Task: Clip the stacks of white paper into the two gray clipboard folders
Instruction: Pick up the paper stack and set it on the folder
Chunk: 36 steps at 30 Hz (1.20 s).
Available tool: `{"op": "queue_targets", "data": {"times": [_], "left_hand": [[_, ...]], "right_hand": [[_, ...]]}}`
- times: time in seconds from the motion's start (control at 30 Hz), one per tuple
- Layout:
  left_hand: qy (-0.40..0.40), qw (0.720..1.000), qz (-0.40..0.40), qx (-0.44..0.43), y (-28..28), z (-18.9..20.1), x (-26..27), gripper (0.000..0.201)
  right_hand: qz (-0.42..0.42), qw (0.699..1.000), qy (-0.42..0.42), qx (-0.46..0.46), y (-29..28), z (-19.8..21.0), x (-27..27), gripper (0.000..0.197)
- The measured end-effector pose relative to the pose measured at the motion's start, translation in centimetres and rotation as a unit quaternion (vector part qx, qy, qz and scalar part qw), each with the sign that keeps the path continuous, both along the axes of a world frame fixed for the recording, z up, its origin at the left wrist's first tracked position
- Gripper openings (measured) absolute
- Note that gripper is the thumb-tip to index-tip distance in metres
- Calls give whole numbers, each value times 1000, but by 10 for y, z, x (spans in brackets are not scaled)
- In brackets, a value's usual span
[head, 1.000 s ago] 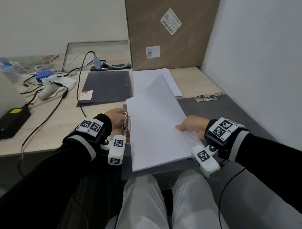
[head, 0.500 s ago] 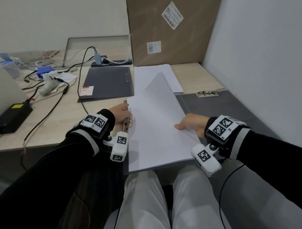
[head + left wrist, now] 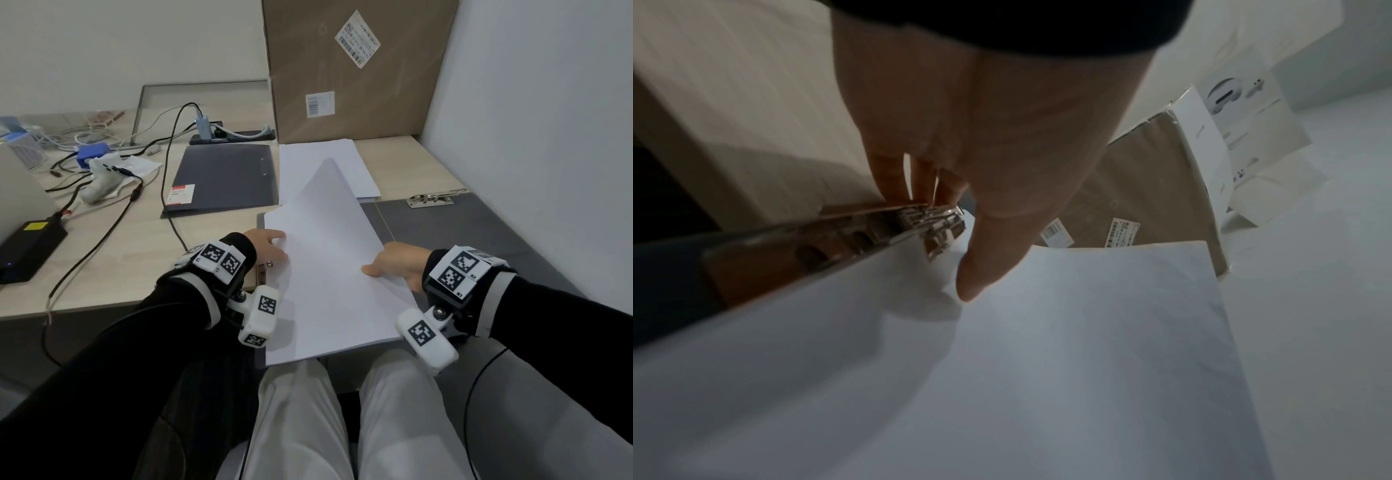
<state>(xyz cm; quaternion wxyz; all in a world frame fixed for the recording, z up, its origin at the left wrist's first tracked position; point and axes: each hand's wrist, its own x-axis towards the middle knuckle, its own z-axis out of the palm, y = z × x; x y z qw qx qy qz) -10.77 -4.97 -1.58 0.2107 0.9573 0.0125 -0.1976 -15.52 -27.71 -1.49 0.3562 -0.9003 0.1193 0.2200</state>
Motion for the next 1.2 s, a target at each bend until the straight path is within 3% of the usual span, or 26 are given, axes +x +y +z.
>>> {"op": "queue_targets", "data": {"times": [0.27, 0.4, 0.57, 0.63, 0.67, 0.73, 0.83, 0.97, 1.2], "left_hand": [[-8, 998, -13, 61, -3, -2, 1, 67], [-13, 996, -26, 88, -4, -2, 1, 66], [-15, 992, -41, 115, -4, -2, 1, 67], [-15, 992, -45, 116, -4, -2, 1, 67], [-16, 992, -46, 116, -4, -2, 1, 67], [-17, 992, -46, 117, -4, -3, 2, 67], [-19, 992, -44, 116, -4, -3, 1, 67], [-25, 994, -41, 102, -4, -4, 1, 67], [-37, 993, -41, 108, -2, -8, 0, 65]], "right_hand": [[17, 999, 15, -31, 4, 3, 3, 43], [23, 998, 51, -4, 3, 6, 9, 66], [35, 996, -11, -75, -7, 11, 14, 35], [48, 992, -46, -111, -13, 13, 15, 33], [61, 987, -53, -138, -16, 14, 15, 39], [85, 973, -83, -198, -18, 12, 16, 71], [167, 954, -127, -214, -12, 4, 22, 101], [292, 929, -93, -209, 8, -6, 29, 109], [324, 910, -55, -254, 25, -30, 44, 112]]}}
